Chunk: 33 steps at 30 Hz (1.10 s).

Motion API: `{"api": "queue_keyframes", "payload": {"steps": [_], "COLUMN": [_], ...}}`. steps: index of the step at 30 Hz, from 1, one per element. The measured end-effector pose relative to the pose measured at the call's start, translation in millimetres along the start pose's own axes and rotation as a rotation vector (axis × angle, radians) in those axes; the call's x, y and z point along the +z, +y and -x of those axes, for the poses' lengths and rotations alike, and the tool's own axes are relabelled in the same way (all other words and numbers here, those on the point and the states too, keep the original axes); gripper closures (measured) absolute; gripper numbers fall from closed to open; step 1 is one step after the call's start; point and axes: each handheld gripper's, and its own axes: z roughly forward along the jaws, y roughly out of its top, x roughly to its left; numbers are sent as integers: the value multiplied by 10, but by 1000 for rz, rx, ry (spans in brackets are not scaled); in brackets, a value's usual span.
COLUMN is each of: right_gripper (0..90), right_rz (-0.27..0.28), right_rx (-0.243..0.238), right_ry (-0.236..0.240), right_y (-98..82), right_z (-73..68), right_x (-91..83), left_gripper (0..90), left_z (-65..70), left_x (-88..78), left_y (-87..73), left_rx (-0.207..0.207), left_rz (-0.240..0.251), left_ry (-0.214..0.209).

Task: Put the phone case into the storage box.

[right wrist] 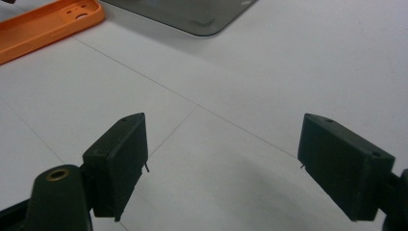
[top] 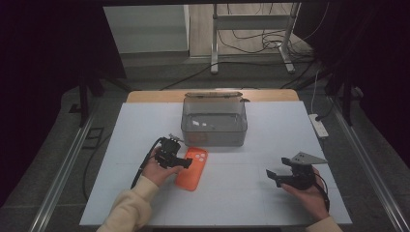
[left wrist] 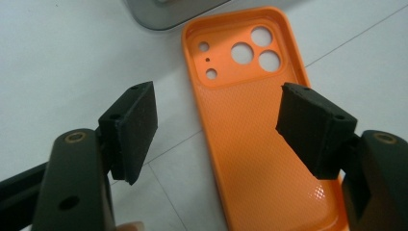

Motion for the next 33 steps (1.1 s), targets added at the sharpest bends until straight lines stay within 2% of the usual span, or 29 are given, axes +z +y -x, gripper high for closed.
{"api": "queue_keyframes", "payload": {"steps": [10, 17, 26, 33], "right_gripper": [179, 181, 181, 181], "right_rz": [1, 7, 6, 7], "right_rx": [-1, -10, -13, -17], "right_ry": [-1, -6, -10, -14], "right_y": [1, 6, 8, 10], "right_z": [1, -12, -13, -12], "right_x": [-2, -6, -8, -11], "left_gripper": [374, 465, 551, 600], "left_z": [-20, -24, -33, -47], "left_x": [79, 98, 169, 193], "left_y": [2, -6, 8, 17], "left_rx": [10, 24, 13, -5], "left_rz": [-35, -60, -100, -108], "left_ry": [30, 26, 26, 16]}}
